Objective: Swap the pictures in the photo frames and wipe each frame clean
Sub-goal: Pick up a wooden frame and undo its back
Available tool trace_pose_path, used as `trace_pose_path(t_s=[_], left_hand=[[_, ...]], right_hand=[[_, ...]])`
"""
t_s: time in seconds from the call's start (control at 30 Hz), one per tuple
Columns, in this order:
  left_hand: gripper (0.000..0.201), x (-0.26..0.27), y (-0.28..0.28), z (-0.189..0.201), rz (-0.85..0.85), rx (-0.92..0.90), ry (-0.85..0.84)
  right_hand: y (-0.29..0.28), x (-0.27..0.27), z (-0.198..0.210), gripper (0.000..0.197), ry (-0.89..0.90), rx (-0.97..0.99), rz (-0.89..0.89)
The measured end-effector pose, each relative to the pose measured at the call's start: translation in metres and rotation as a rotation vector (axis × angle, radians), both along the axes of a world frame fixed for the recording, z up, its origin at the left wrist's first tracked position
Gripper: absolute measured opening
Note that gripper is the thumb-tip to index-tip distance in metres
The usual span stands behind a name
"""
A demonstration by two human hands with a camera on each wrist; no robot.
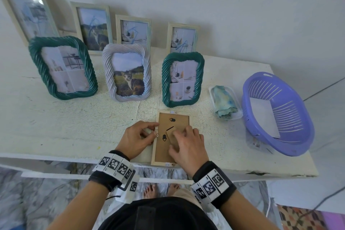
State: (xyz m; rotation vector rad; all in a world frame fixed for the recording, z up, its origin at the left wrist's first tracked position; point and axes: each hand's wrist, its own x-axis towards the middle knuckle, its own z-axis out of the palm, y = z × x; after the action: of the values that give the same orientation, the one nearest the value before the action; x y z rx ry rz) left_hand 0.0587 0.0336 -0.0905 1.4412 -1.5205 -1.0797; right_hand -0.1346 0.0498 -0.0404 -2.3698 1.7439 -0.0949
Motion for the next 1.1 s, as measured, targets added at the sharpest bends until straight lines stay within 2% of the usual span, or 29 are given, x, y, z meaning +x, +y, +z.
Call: trace_pose_path(t_s=[0.2, 0.33, 0.47, 0.63, 0.8, 0.87, 0.93, 1.0, 1.03, 1.1], left_hand=[[0.03, 0.0, 0.0, -0.004, 0.005, -0.008, 0.004], [0.031, 0.001, 0.001, -0.005, 0.0, -0.003, 0.015], [0.032, 0.003, 0.002, -0.005, 0.001, 0.008, 0.02], [0.037, 0.003, 0.002, -0.004, -0.007, -0.008, -0.037], [0.038, 0.002, 0.002, -0.003, -0.006, -0.021, -0.053], [0.038, 0.002, 0.002, -0.004, -0.006, -0.023, -0.05], [0.038, 0.002, 0.001, -0.005, -0.01, -0.022, -0.045], [0.038, 0.003, 0.001, -0.005, -0.015, -0.024, -0.043], [0.038, 0.003, 0.001, -0.004, -0.018, -0.027, -0.041], [0.038, 0.003, 0.002, -0.004, -0.024, -0.037, -0.039]], right_hand=[[0.002, 0.003, 0.008, 0.017, -0.036, -0.045, -0.038], [-0.002, -0.017, 0.018, 0.02, 0.008, -0.071, -0.078], [-0.001, -0.056, 0.024, 0.026, -0.051, -0.027, -0.168], [0.005, -0.099, 0.011, 0.031, -0.178, 0.096, -0.282], [0.008, -0.109, -0.005, 0.032, -0.081, 0.189, -0.276], [0.006, -0.104, -0.005, 0.027, -0.033, 0.121, -0.261], [0.003, -0.09, 0.0, 0.022, -0.057, 0.041, -0.234], [0.0, -0.07, 0.003, 0.033, -0.158, 0.08, -0.17], [-0.002, -0.06, 0.003, 0.047, -0.197, 0.141, -0.134], [-0.007, -0.041, 0.001, 0.075, -0.154, 0.236, -0.049]])
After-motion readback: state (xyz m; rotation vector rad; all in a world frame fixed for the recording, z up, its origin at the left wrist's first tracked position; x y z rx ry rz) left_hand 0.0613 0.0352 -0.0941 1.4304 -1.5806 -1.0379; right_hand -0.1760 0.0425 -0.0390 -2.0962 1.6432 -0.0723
